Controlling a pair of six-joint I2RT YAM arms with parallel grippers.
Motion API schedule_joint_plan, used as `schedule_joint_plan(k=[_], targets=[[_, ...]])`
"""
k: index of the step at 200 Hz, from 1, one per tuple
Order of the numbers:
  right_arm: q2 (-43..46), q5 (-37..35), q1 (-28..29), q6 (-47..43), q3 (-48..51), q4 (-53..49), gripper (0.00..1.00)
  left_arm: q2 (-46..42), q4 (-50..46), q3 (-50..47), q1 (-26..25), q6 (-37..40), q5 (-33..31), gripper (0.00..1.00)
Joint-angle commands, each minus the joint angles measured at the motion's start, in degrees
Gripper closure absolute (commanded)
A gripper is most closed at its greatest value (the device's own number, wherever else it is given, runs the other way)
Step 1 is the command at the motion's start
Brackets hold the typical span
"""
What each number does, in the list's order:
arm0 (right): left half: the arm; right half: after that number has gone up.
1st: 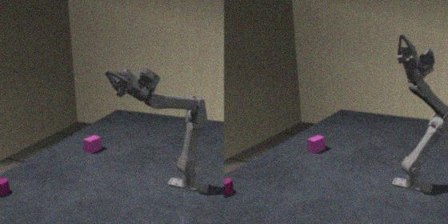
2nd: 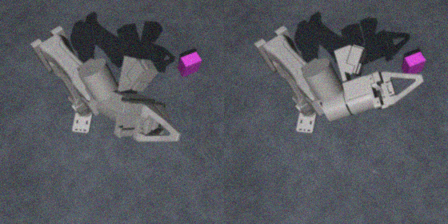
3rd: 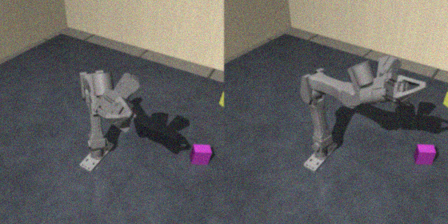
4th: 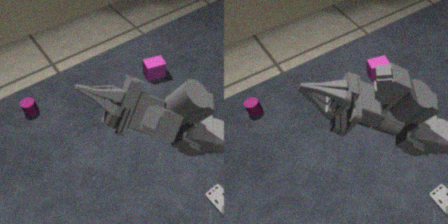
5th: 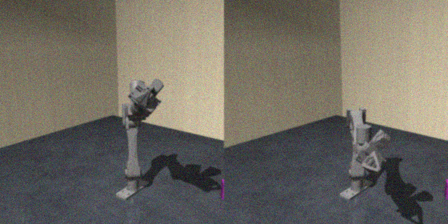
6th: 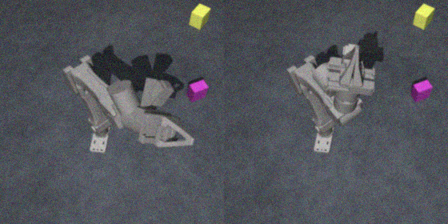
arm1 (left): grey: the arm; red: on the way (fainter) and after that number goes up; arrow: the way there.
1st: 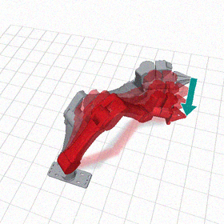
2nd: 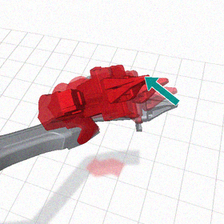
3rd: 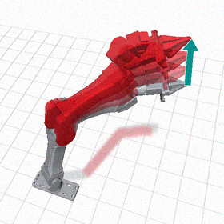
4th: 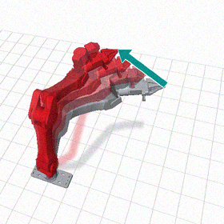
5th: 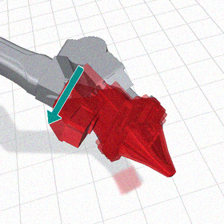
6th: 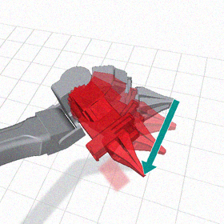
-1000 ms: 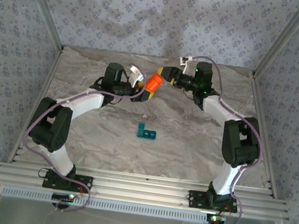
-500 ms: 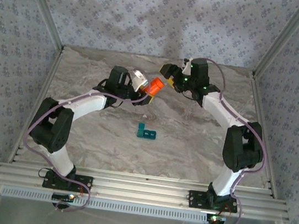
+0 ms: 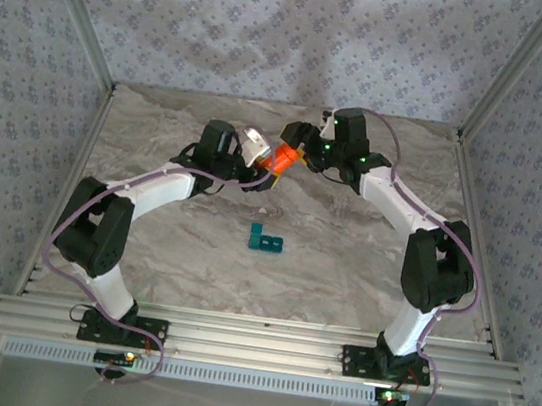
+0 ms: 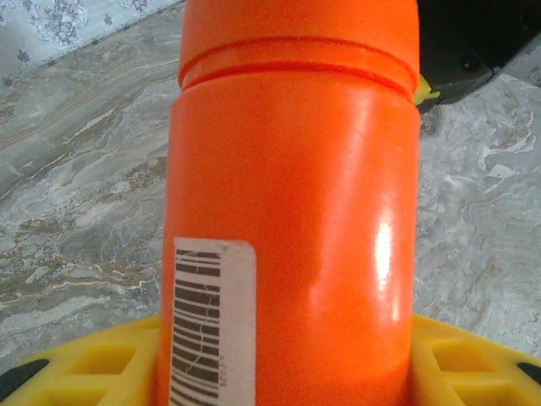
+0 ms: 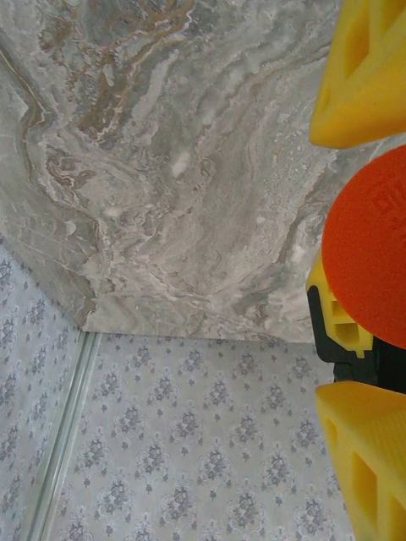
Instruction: Sort the pills into containers
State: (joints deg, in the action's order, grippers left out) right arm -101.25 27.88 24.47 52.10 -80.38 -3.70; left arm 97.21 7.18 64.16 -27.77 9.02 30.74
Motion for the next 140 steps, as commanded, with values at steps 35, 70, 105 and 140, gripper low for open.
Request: schedule_joint_plan(k=[35,70,105,140], targets=[[-0.58,1.82,0.93,0.16,-1.40,-0.20,0.55,0.13,0.55,2.32,-0.35,0.59,0.33,1.00],[-0.26,3.94,-0.06,-2.01,1.25,6.65,0.60,-0.25,1.39,2.13,-0.14,-0.27,1.60,1.00],[0.15,14.30,-3.13,-9.90,10.32,35.42,0.58,-1.64,7.33,0.26,1.94,-6.86,10.77,1.00],[-1.07,20.10,-4.55,-7.56,9.39,40.42,0.51,-2.47,10.91,-0.75,2.81,-10.97,16.27,1.00]])
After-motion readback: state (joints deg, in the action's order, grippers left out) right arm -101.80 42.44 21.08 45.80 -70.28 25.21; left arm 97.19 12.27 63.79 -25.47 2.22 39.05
